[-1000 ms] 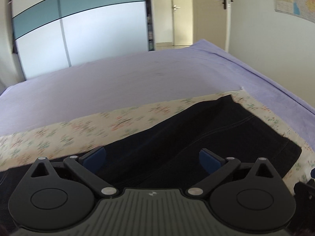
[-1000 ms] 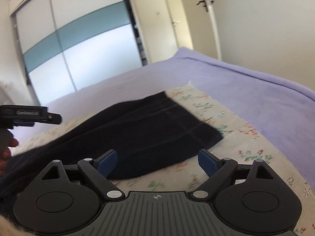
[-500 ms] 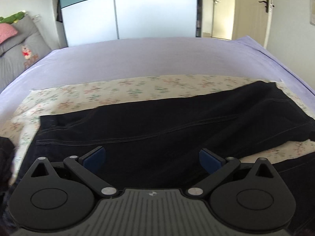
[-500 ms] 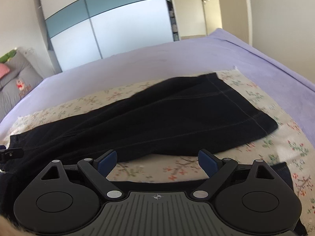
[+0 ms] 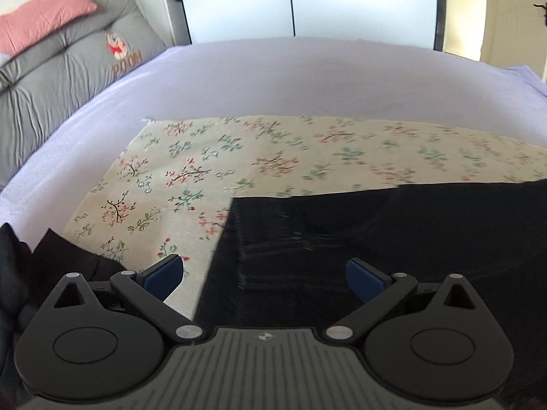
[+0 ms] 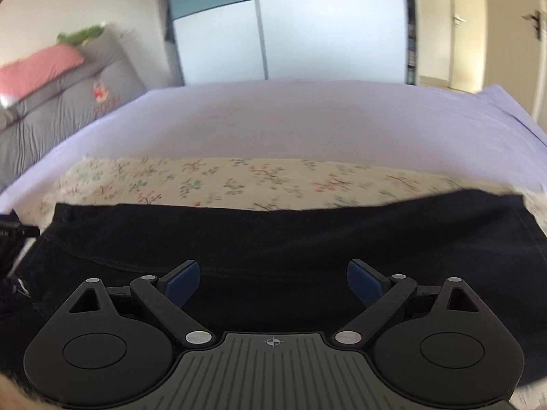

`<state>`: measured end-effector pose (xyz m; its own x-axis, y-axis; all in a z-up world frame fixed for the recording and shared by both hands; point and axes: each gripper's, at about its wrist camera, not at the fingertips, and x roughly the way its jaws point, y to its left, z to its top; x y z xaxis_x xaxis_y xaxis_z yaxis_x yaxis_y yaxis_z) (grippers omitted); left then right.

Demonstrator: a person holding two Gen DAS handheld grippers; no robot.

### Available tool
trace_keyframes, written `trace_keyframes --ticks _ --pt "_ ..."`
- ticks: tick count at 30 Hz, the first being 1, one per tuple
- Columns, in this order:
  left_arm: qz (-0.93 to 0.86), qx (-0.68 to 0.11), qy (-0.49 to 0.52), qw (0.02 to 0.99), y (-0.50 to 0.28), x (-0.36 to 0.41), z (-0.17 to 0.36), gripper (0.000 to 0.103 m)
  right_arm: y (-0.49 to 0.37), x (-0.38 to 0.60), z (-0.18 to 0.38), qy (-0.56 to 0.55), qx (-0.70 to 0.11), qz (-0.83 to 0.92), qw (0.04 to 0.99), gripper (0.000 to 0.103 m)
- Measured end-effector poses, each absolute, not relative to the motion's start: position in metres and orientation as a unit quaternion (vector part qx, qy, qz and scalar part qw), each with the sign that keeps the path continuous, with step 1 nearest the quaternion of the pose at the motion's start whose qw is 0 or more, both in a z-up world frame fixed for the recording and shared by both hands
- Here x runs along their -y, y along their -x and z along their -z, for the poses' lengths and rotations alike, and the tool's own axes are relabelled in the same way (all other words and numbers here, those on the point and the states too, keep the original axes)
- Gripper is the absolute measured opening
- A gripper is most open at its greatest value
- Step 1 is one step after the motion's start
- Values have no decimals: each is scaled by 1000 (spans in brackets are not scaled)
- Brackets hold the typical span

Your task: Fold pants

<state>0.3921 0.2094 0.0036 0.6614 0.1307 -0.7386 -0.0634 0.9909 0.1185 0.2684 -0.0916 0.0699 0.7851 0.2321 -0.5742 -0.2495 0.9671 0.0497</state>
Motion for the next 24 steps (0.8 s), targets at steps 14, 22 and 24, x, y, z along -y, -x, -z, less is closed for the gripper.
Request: trace_keyframes --ticks 14,22,24 --pt "73 -377 131 914 -436 -295 42 97 -406 -20 -38 237 -387 -196 869 69" --pt "67 -323 88 940 -414 -279 45 70 -430 -32 -33 211 -453 -255 828 19" --pt "60 -311 80 945 -412 -275 40 66 -424 -39 -34 232 -443 -247 830 10"
